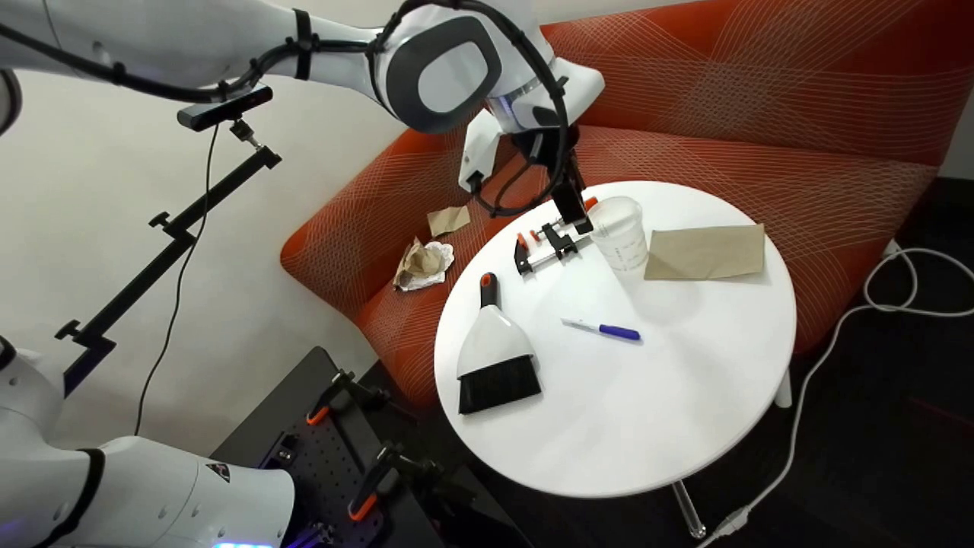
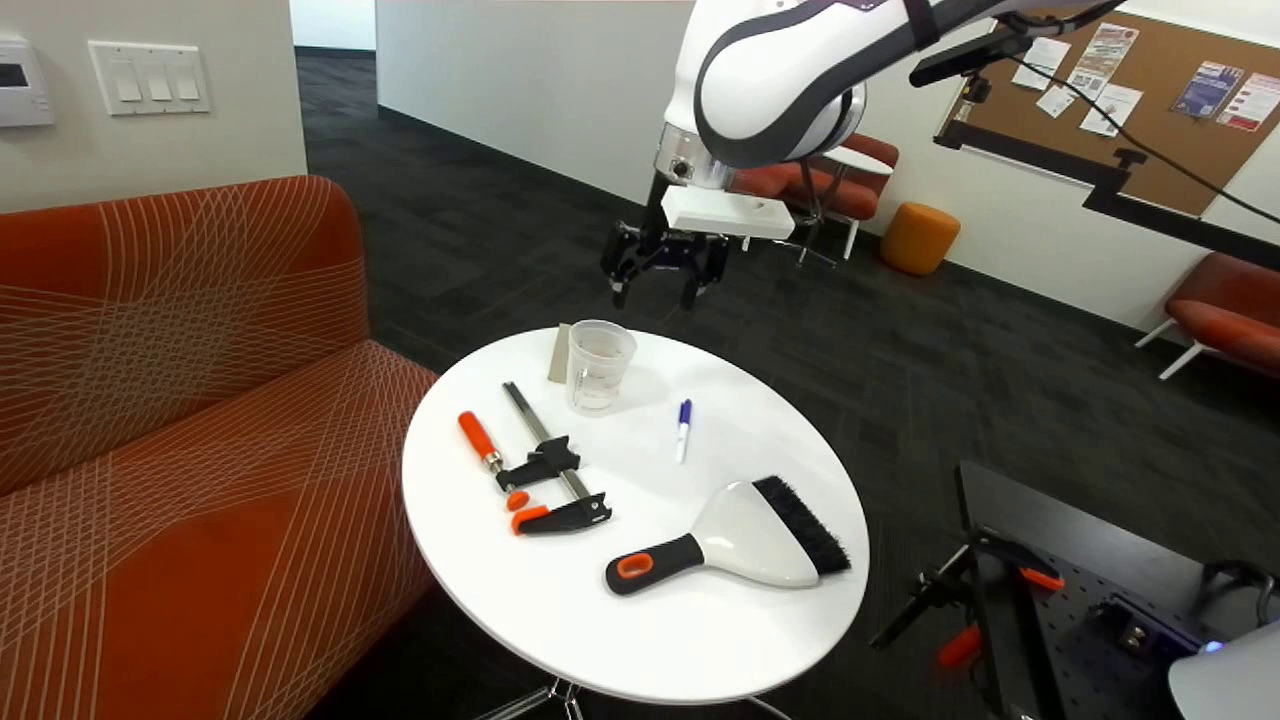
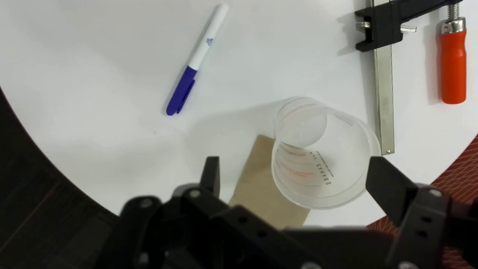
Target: Move the bowl to the right the ln put the marker in it
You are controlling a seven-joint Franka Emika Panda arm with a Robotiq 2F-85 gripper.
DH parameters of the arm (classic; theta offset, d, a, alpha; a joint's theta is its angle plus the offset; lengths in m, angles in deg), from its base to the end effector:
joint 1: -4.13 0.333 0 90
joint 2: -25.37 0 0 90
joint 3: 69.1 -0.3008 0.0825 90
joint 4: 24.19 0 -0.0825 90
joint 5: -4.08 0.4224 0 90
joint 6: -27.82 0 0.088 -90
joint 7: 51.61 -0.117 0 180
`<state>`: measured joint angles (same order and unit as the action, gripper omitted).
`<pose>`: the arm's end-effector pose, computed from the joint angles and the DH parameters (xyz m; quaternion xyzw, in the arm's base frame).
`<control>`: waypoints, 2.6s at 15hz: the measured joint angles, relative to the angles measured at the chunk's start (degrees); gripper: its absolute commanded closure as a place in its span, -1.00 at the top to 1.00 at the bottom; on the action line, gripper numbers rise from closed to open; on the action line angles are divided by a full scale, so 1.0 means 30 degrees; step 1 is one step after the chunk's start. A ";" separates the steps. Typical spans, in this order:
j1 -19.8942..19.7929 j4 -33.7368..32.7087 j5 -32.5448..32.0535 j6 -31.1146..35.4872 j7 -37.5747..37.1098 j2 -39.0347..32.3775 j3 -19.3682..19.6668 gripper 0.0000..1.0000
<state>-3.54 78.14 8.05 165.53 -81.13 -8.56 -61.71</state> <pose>0.6575 -0.1723 0.1766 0.9198 -0.3920 0.0170 0.0100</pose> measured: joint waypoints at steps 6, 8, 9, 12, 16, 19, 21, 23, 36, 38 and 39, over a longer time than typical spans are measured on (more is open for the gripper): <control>-0.0390 -0.0876 0.1401 -0.0002 0.0895 -0.1235 0.0028 1.00; -0.0520 -0.1271 0.1649 -0.0002 0.1152 -0.1780 0.0028 1.00; -0.0570 -0.1469 0.1738 -0.0002 0.1161 -0.2047 0.0028 1.00; -0.0669 -0.2004 0.1902 -0.0002 0.1161 -0.2747 0.0028 1.00; -0.0778 -0.2637 0.1966 -0.0002 0.1161 -0.3542 0.0029 1.00; -0.0816 -0.3058 0.1975 -0.0002 0.1161 -0.4070 0.0036 1.00; -0.0835 -0.3354 0.1976 -0.0003 0.1161 -0.4432 0.0047 0.47; -0.0861 -0.3629 0.1976 -0.0003 0.1161 -0.4774 0.0051 0.17; -0.0852 -0.4652 0.1992 -0.0156 0.1161 -0.5380 0.0055 -0.98; -0.0809 -0.4667 0.1993 -0.0323 0.1161 -0.5357 0.0045 -0.98; -0.0779 -0.4634 0.1994 -0.0331 0.1189 -0.5274 0.0017 -0.98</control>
<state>-5.87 64.24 14.03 164.53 -77.56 -24.38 -61.66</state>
